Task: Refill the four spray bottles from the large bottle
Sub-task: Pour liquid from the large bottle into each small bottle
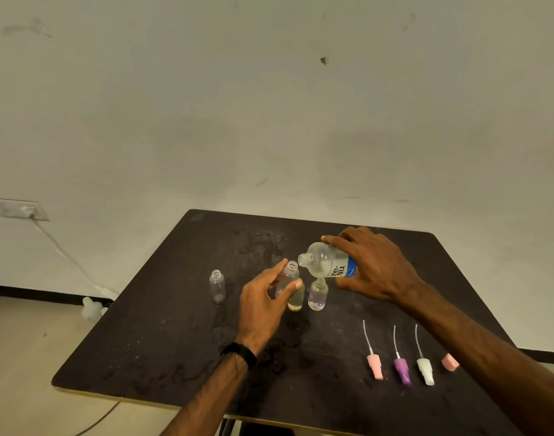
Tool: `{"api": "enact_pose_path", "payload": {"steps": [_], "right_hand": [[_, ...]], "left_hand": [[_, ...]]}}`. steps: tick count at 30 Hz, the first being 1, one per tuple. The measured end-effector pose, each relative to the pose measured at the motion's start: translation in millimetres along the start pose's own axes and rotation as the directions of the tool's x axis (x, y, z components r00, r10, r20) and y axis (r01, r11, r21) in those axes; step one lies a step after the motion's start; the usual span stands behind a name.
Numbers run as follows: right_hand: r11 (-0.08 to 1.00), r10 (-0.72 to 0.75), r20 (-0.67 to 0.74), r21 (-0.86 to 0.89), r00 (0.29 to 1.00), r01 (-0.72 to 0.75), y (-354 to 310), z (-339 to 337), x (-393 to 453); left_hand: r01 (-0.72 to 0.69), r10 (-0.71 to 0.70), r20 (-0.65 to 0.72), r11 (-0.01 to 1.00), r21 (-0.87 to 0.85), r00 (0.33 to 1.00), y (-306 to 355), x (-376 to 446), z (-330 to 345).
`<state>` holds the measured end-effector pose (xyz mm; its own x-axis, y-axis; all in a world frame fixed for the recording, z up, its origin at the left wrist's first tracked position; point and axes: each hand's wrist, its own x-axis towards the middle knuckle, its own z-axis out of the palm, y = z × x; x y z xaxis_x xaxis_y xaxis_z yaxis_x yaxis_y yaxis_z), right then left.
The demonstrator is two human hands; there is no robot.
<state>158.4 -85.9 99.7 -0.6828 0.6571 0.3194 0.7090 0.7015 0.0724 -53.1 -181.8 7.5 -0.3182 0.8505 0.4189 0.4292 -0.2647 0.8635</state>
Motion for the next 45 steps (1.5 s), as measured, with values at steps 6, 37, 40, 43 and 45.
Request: {"api": "enact_pose_path", "payload": {"steps": [6,37,40,43,45], "right_hand": [[1.000,-0.004,0.010,0.007,1.000,0.004,-1.8,4.4,0.3],[0.993,-0.050,0.042,-0.102,0.998,0.054,1.8,-2.1,3.1],[0.991,-0.061,0.032,-0.114,0.998,0.064,4.3,-0.6,2.0],[0.991,-0.066,0.034,-0.118,0.997,0.069,6.1,-0.9,2.4],[0.989,-0.070,0.033,-0.125,0.997,0.074,5.8,-1.9,2.2]], "left_hand": [[-0.021,0.020,0.005,0.999,0.028,1.000,-3.7,-0.9,-0.5],[-0.041,0.040,0.010,0.998,0.043,0.999,-8.3,0.9,5.4],[-0.038,0.038,0.012,0.998,0.042,0.999,-8.2,1.0,6.9],[-0.043,0.043,0.011,0.998,0.050,0.999,-8.3,1.5,7.8],[-0.041,0.041,0.013,0.998,0.047,0.999,-8.4,1.5,8.0]]}}
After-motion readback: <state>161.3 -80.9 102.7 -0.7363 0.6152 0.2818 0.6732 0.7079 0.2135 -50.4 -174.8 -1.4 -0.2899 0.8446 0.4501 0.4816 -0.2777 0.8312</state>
